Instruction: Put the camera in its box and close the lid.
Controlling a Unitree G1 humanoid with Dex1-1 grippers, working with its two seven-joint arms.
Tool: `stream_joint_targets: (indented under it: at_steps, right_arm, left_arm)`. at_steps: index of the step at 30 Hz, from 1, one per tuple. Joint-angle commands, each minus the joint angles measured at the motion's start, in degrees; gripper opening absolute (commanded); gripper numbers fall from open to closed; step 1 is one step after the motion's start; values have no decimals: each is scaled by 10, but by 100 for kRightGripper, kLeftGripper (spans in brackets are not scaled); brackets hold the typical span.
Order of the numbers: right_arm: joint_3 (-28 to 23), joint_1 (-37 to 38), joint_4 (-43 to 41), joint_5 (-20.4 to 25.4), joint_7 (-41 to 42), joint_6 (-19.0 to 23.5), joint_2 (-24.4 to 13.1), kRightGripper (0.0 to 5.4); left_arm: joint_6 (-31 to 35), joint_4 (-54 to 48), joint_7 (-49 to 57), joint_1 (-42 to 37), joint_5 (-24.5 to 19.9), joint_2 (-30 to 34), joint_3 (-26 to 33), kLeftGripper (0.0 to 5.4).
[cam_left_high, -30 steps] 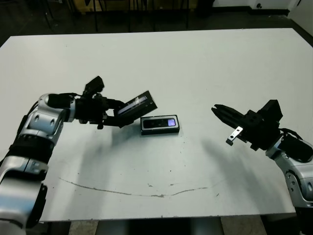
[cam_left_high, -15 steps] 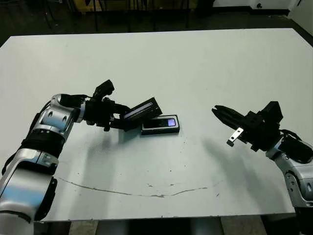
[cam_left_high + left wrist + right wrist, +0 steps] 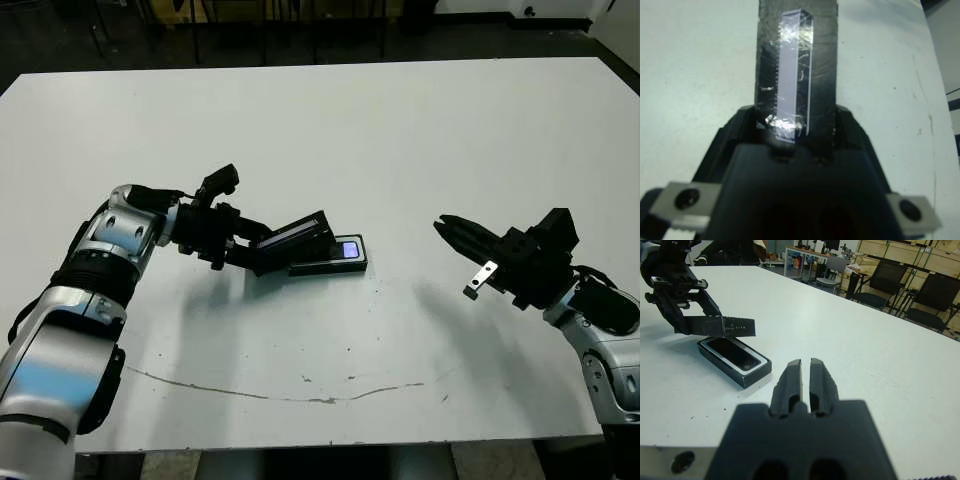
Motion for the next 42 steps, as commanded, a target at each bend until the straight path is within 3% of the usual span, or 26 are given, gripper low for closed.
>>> stream_joint_targets:
  at_steps: [1,15,32,42]
  right_arm:
    - [4,11,0,-4,-3,10,-3,0]
    - [7,13,10,-6,0,-6,1,0]
    - [9,14,0,-2,-5,14,-1,0]
    - [9,22,-12,-7,-17,22,-1,0]
  left_arm:
    - [15,11,-13,1,5,-8,-5,263]
    - [-22,-21,101,63,40,-58,-32,263]
    - [26,-28,28,47,19,-43,-50,263]
    - [10,13,72,35,22,-83,-40,263]
